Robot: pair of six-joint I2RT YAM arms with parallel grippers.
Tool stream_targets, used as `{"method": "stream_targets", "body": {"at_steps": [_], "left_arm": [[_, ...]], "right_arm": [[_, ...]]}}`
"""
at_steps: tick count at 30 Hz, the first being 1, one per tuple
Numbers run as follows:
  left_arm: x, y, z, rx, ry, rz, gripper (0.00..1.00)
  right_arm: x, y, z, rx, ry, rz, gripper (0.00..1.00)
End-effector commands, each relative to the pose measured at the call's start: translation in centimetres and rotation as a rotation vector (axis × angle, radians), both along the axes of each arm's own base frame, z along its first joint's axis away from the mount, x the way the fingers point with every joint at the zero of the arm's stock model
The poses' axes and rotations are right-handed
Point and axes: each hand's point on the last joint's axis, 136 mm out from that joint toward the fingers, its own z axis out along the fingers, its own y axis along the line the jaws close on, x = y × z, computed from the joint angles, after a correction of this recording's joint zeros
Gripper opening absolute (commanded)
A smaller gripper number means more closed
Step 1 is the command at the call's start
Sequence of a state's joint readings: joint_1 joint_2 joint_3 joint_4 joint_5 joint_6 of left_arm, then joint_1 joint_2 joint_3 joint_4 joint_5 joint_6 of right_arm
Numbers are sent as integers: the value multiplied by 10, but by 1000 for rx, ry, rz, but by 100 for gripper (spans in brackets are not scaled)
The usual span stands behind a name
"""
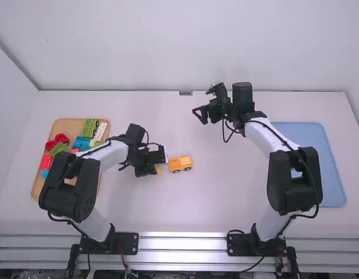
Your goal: Assemble lego blocks to make yellow taxi
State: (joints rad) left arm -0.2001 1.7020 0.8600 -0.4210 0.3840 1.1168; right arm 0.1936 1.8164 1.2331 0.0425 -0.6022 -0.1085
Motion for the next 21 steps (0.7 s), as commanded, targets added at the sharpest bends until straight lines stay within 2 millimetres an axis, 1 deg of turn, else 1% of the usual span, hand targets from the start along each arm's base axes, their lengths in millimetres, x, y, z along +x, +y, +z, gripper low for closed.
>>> {"method": "stream_targets", "body": {"at_steps": [1, 2, 5, 6, 7, 8, 9, 14, 18, 21], "left_arm": [[-6, -5, -4, -32, -7, -46, 21], [-7, -5, -7, -34, -15, -46, 22], [-7, -5, -12, -36, -32, -46, 30], [-5, -2, -13, -30, -45, -38, 41], [-3, 0, -14, -25, -52, -32, 50], [-3, 0, -14, -25, -55, -31, 53], [0, 0, -14, -23, -66, -30, 99], [7, -4, -9, -73, -89, -18, 99], [4, -12, -4, -140, -61, 2, 99], [3, -18, -2, -161, -60, -14, 99]], "right_arm": [[3, 0, 24, 9, -55, 2, 99], [3, 0, 24, 9, -54, 2, 99], [3, 0, 24, 9, -53, 2, 99], [3, 0, 24, 9, -54, 2, 99], [3, 0, 24, 9, -54, 2, 99], [3, 0, 24, 9, -54, 2, 99], [3, -1, 24, 9, -54, 1, 99], [3, -1, 24, 9, -53, 1, 99], [3, -1, 25, 10, -57, 1, 99], [4, 0, 26, 9, -64, 3, 99]]}}
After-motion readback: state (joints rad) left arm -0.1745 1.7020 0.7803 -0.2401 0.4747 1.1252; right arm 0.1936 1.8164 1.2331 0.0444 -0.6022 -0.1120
